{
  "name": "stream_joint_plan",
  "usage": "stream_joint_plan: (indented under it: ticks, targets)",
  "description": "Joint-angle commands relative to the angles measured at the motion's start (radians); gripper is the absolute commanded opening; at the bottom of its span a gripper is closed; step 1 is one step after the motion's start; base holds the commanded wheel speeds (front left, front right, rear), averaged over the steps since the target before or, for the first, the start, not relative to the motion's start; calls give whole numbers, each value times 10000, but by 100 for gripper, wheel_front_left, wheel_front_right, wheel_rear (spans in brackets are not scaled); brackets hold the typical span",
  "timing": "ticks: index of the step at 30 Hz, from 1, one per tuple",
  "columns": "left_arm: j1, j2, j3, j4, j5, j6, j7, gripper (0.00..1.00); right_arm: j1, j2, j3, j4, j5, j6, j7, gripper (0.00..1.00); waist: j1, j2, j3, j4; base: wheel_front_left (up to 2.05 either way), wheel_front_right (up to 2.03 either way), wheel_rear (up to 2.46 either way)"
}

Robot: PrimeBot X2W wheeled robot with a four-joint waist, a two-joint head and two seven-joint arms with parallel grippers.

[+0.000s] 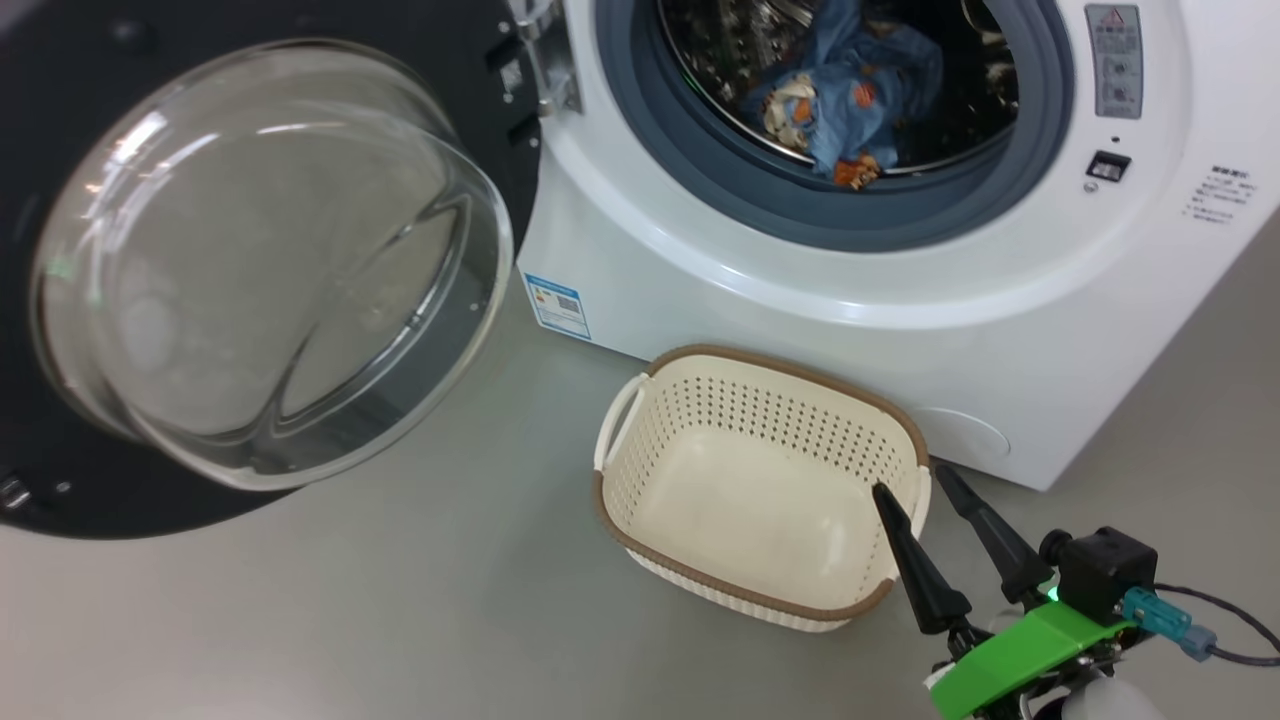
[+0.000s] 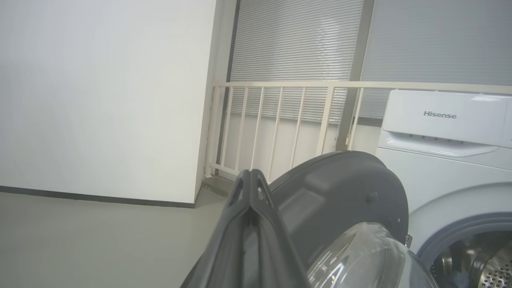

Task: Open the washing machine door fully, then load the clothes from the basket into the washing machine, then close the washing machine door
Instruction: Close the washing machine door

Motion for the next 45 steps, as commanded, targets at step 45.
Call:
stream_joint_plan:
  ticks: [45]
  targets:
    - [-3725, 2943, -507, 6577, -8749, -25, 10095, 0, -508, -328, 105, -275, -269, 16, -49, 100, 0, 0, 642, -476, 0, 0, 0]
